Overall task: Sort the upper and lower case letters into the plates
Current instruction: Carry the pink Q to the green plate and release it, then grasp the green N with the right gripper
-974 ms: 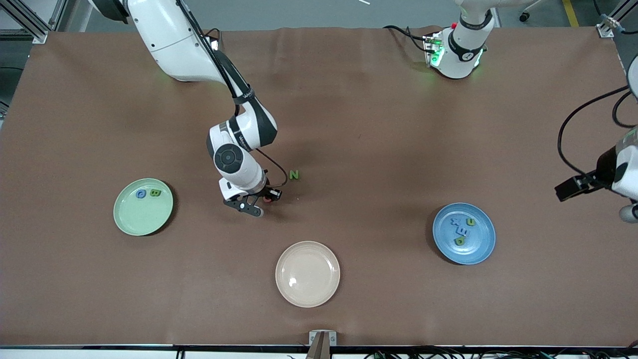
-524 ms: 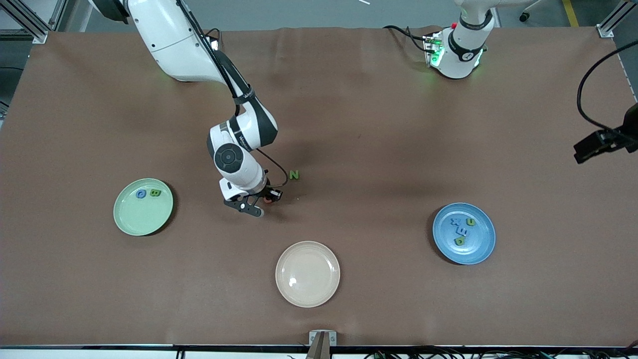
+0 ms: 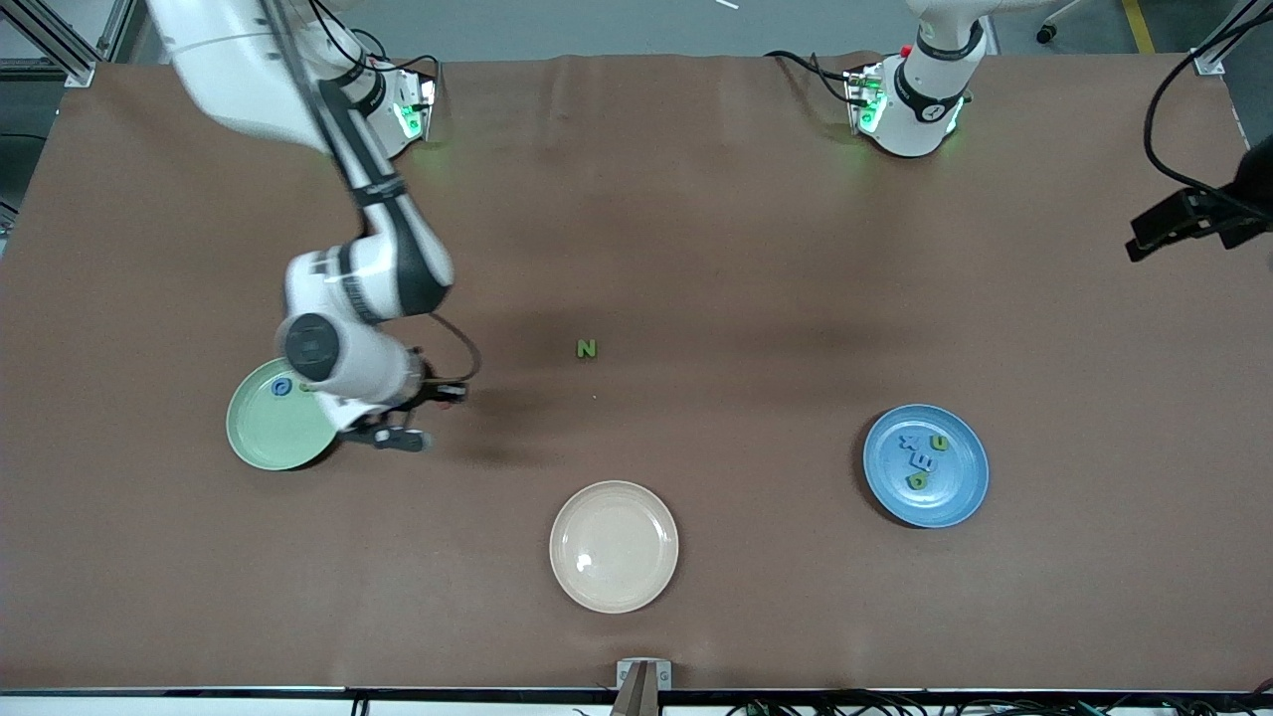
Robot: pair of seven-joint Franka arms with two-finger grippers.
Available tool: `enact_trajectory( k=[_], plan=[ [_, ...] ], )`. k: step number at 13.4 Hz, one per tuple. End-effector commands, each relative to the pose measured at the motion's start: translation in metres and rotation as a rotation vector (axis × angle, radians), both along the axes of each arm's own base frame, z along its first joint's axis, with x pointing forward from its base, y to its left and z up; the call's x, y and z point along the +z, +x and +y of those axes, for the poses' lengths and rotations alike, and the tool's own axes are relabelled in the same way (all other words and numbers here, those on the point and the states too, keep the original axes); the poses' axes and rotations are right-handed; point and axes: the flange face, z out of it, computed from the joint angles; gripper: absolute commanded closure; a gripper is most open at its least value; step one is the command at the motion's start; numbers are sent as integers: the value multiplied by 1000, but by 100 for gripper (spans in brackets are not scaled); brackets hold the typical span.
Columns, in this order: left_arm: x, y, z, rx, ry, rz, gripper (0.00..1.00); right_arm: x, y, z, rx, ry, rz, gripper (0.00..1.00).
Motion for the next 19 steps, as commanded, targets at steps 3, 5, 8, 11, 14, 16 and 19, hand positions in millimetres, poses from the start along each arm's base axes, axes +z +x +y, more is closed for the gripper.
enact_trajectory(
  k=[3, 5, 8, 11, 14, 16, 19],
  plan=[
    [3, -39, -23, -25, -8, -9, 0, -9, 6, -133, 192, 47, -50, 85],
    [4, -42, -29, -35, -7, -10, 0, -31, 2, -163, 214, 47, -57, 84],
    [4, -41, -33, -45, -8, -13, 0, -58, -16, -176, 234, 22, -111, 84],
    [1, -34, -33, -44, -20, -28, 0, -83, -23, -180, 251, 9, -122, 84],
    [-5, -27, -32, -45, -24, -33, 0, -90, -25, -180, 250, 7, -117, 82],
    [-7, -26, -32, -45, -24, -29, 0, -89, -26, -180, 251, 11, -109, 52],
    [-8, -27, -26, -37, -22, -22, 0, -66, -24, -177, 246, 27, -91, 0]
  ],
)
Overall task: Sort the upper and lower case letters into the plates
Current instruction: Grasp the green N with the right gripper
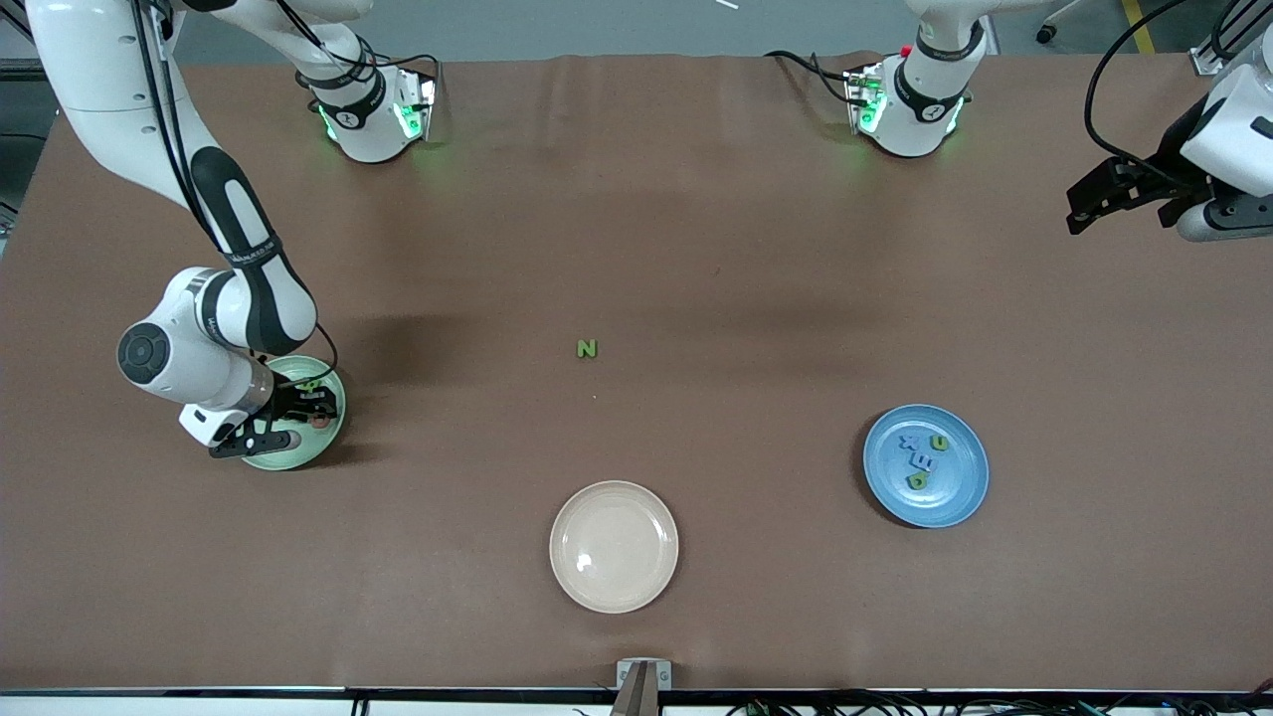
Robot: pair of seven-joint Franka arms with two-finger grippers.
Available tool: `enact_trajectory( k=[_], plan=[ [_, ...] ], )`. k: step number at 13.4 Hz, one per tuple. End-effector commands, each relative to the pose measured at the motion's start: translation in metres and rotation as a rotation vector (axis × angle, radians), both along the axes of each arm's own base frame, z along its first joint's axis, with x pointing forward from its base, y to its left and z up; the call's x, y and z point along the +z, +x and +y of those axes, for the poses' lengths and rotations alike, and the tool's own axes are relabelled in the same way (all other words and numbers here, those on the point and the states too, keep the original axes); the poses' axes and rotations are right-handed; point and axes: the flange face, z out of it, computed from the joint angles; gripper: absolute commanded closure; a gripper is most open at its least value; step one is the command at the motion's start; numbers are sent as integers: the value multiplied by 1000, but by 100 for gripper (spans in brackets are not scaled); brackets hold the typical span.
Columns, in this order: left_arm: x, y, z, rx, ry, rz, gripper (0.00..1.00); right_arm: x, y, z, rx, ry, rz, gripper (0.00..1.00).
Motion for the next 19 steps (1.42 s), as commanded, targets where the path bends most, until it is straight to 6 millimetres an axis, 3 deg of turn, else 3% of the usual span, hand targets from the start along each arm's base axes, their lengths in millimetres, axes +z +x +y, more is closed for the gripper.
enact_trajectory(
  k=[1, 3, 5, 7, 9, 11, 15, 17, 19],
  plan=[
    [-1, -2, 3, 8, -16, -3, 0, 41, -1, 7, 16, 20, 17, 0],
    [-1, -2, 3, 10, -16, -5, 0, 75, -3, 38, -40, 27, 34, 0],
    [1, -1, 3, 10, -16, -11, 0, 100, -15, 102, -56, 25, 98, 0],
    [2, -1, 3, 9, -16, -14, 0, 113, -26, 167, 31, 22, 102, 0],
    [2, -1, 3, 5, -16, -12, 0, 114, -37, 218, 94, 24, 91, 0],
    [3, -2, 2, -4, -16, -15, 0, 128, -41, 273, 32, 20, 69, 0],
    [7, -5, 1, -9, -15, -18, 0, 104, -58, 388, -43, 8, 30, 0],
    [7, -5, 0, -10, -14, -16, 0, 78, -61, 424, -77, 5, 13, 0],
    [8, -6, 0, -10, -16, -16, 0, 51, -69, 446, -62, 8, -11, 0]
  ],
)
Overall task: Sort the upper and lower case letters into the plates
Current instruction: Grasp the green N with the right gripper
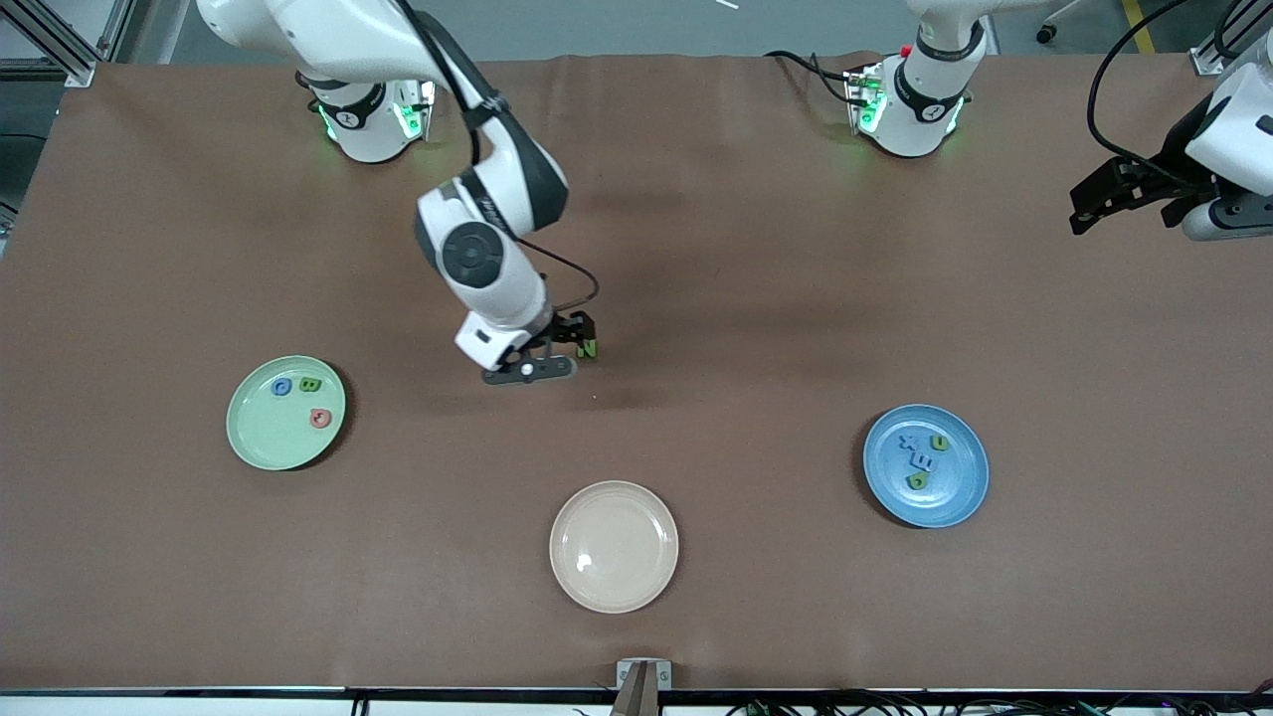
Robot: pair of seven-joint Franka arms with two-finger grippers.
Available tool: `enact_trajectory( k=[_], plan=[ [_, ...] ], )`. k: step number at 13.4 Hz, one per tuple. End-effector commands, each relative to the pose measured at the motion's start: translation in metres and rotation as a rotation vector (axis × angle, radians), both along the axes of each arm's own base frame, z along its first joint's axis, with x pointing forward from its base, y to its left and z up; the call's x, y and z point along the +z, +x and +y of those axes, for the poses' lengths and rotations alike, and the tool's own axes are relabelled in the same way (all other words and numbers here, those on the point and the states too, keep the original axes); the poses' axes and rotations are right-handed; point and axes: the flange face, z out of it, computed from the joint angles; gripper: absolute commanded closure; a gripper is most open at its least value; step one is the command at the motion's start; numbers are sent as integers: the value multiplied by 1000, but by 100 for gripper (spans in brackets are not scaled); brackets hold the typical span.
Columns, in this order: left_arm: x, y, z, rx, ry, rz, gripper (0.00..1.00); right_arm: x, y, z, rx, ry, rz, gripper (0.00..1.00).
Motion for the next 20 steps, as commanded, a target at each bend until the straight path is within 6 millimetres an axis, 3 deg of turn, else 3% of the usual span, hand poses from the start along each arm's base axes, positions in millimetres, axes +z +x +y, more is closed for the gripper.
enact_trajectory(
  k=[1, 3, 6, 11, 17, 20],
  plan=[
    [6, -5, -1, -13, -16, -10, 0, -38, 2, 20, -6, -10, -27, 0],
    [5, -5, -3, -16, -16, -8, 0, -57, -11, 29, 16, -25, -13, 0],
    [8, -5, -4, -18, -16, -14, 0, -68, -25, 34, -2, -43, 10, 0],
    [4, -2, -4, -18, -17, -8, 0, -75, -32, 33, -12, -56, 22, 15],
    [3, -1, -4, -16, -18, -10, 0, -81, -29, 29, -19, -56, 18, 47],
    [3, -1, -4, -16, -18, -10, 0, -82, -29, 28, -21, -58, 20, 75]
  ],
)
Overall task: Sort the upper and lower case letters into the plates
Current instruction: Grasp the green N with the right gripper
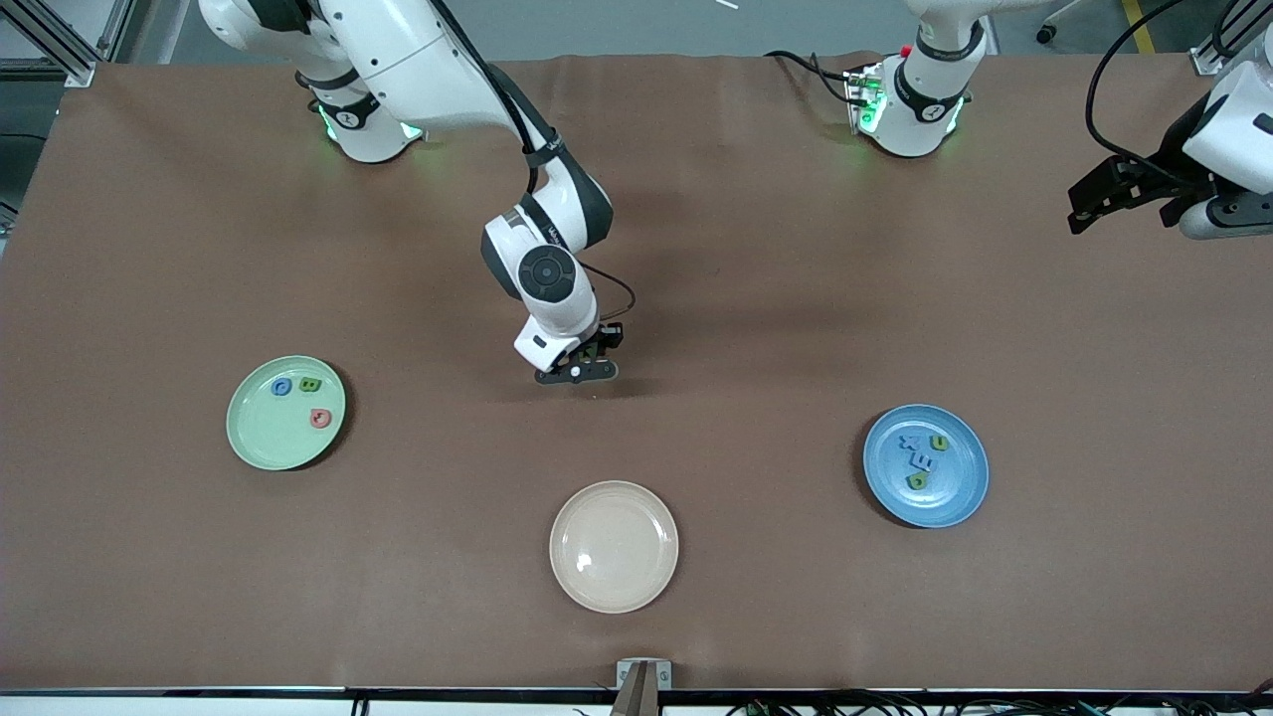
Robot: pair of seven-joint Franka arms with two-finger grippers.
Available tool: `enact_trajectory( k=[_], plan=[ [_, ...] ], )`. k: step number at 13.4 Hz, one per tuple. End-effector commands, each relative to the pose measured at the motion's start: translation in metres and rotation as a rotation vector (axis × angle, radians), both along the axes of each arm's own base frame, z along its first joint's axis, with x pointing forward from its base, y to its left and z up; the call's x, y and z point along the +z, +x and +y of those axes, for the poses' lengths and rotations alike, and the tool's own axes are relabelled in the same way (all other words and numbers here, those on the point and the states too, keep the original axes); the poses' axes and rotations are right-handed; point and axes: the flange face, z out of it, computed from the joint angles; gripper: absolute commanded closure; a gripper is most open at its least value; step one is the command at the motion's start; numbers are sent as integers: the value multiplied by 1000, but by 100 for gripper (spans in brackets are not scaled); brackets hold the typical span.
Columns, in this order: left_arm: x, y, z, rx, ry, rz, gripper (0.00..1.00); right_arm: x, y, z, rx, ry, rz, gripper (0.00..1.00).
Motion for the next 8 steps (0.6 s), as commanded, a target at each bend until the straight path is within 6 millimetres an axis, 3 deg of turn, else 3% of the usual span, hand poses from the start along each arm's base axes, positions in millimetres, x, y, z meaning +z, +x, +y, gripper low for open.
enact_trajectory(
  k=[1, 3, 5, 6, 8],
  plan=[
    [4, -1, -1, -12, -18, -10, 0, -2, -4, -1, -11, -4, -1, 81],
    [4, -1, -1, -12, -18, -10, 0, 0, -3, -2, -13, -4, 1, 89],
    [4, -2, -1, -12, -18, -12, 0, 18, 1, -4, -65, -6, 3, 89],
    [4, -2, -1, -12, -18, -12, 0, 43, 7, -15, -80, -20, 17, 90],
    [7, -1, -2, -12, -20, -19, 0, 98, 29, -57, -114, -54, 43, 90]
  ],
)
